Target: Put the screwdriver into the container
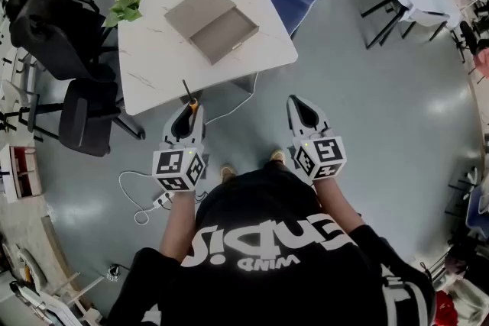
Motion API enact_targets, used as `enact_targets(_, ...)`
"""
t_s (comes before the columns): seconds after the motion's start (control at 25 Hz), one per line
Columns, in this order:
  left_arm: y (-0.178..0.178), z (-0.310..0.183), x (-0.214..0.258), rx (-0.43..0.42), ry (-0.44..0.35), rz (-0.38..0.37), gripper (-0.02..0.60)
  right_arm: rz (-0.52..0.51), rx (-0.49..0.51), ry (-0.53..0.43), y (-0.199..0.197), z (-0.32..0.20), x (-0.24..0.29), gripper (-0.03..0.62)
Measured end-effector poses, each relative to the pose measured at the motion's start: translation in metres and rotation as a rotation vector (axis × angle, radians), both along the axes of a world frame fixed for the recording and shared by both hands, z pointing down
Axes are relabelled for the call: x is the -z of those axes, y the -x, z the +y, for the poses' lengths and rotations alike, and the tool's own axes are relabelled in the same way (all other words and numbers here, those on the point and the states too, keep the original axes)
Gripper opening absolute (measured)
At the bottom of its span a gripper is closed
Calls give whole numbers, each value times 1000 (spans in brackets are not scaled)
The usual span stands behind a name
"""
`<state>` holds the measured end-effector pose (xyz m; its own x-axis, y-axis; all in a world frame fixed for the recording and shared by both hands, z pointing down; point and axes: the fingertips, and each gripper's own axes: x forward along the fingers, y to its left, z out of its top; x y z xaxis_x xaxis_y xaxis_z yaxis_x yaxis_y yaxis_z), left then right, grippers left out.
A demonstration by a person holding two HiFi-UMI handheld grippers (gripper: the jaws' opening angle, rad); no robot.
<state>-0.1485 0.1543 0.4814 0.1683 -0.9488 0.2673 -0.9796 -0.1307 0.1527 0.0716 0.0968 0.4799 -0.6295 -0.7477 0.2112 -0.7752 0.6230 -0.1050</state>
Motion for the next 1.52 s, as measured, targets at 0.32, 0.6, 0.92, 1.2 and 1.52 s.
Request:
enact_targets(0.32,-8,-2,2,5,13,0,86,-39,62,29,2,0,-4,12)
enact_targets(0.6,-17,-10,7,60,14,-6,86,-75,123,49,-9,-9,-5,12)
enact_targets(0.92,-50,-39,9,150,-11,-12,84,-91,214,70,-44,-42,-14,12)
enact_targets(1.2,-56,-50,13,200,-8,-11,84,-94,238,102,-48,-72,-27,12)
enact_targets(1.52,-28,-88,9,191,-7,13,84,-80,220,107,-29,-110,-33,12)
